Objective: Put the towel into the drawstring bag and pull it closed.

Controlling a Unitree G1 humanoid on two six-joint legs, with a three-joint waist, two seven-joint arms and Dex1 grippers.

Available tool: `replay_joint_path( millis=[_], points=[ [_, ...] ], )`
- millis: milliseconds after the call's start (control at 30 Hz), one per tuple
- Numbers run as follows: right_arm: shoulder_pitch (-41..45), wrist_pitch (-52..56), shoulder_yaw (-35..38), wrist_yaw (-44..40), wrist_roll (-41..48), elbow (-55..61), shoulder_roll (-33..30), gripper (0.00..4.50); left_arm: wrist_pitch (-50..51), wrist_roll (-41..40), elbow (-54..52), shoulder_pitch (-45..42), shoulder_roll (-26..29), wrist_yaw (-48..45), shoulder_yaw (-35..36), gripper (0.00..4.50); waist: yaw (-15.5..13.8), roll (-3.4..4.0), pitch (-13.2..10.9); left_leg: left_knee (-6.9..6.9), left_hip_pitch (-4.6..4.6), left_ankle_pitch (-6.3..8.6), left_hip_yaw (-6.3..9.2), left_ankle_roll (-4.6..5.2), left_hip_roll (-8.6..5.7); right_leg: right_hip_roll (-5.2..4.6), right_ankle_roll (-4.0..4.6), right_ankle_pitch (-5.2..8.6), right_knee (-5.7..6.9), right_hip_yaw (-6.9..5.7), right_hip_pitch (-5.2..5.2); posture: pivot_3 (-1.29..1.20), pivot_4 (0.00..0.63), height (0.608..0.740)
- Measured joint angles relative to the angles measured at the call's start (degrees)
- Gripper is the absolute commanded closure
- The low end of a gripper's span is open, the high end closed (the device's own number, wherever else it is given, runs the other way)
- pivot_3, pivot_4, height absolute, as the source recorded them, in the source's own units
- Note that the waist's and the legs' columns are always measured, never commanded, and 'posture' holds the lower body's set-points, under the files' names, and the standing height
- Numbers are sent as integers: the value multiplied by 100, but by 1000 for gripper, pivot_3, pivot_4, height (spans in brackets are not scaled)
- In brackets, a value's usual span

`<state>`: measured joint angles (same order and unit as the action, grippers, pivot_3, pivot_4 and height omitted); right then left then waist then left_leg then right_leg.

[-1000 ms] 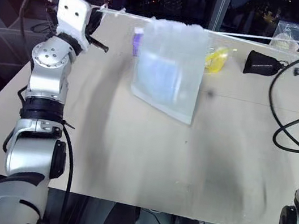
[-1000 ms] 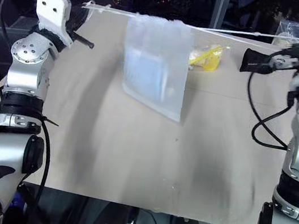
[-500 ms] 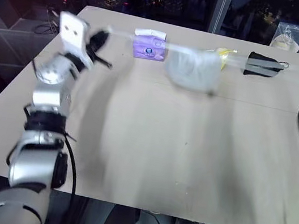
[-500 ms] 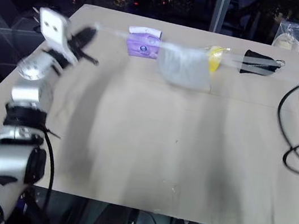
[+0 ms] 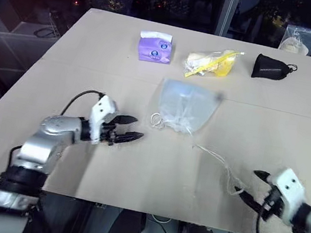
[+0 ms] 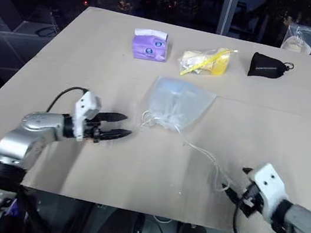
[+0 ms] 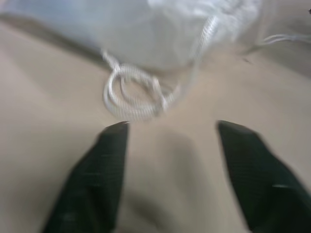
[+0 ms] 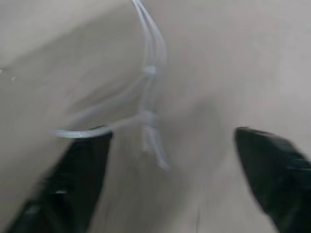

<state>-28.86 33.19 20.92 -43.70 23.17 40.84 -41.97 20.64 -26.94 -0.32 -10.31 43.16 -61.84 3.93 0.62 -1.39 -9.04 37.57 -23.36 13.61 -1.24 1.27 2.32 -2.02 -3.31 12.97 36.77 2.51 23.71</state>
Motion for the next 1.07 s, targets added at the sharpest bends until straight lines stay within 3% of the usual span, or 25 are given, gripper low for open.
replay_joint_path(
  millis=[167,333,433,533,733,867,1067],
  points=[
    [-457,-347,988,-41,832,755,760,0,403,-657,-1019,770,38,240,950,92,2,-6,3,0,4,0,2,-1,26,-4,-11,6,-1,2,0,0,150,740],
    [-118,-470,1158,209,1061,873,862,0,884,-1060,-1640,865,-34,851,1416,92,5,-8,5,0,46,0,-8,-3,22,-13,-7,4,-1,25,-25,0,150,740],
    [-164,-456,1129,145,943,679,586,0,1025,-1145,-1810,977,-141,1090,1424,92,4,-8,4,-3,46,1,-15,-3,16,-16,-7,5,-3,33,-24,0,150,740],
    [-967,-373,877,-168,207,211,-171,0,1111,-1156,-1925,992,-218,1284,1408,92,-47,-15,4,-17,41,0,-25,-3,-8,-29,7,5,-13,23,-24,0,150,740],
    [-1758,-584,1243,-749,-413,16,-573,0,1232,-1257,-1977,861,-286,1456,1355,92,-36,-12,5,-21,40,1,-26,-2,-8,-20,-4,15,-12,28,-16,0,150,740],
    [-878,-852,1656,-817,820,110,241,0,1275,-1302,-2004,838,-349,1487,1346,92,21,-34,2,-17,46,1,-11,-3,7,-1,0,11,-4,33,-17,0,150,740],
    [-662,-1027,1827,-837,1528,320,455,0,1333,-1385,-2268,1063,-385,1677,1389,92,-6,-33,4,-18,44,1,-14,-3,6,-8,1,12,-5,33,-16,0,150,740]
  ],
)
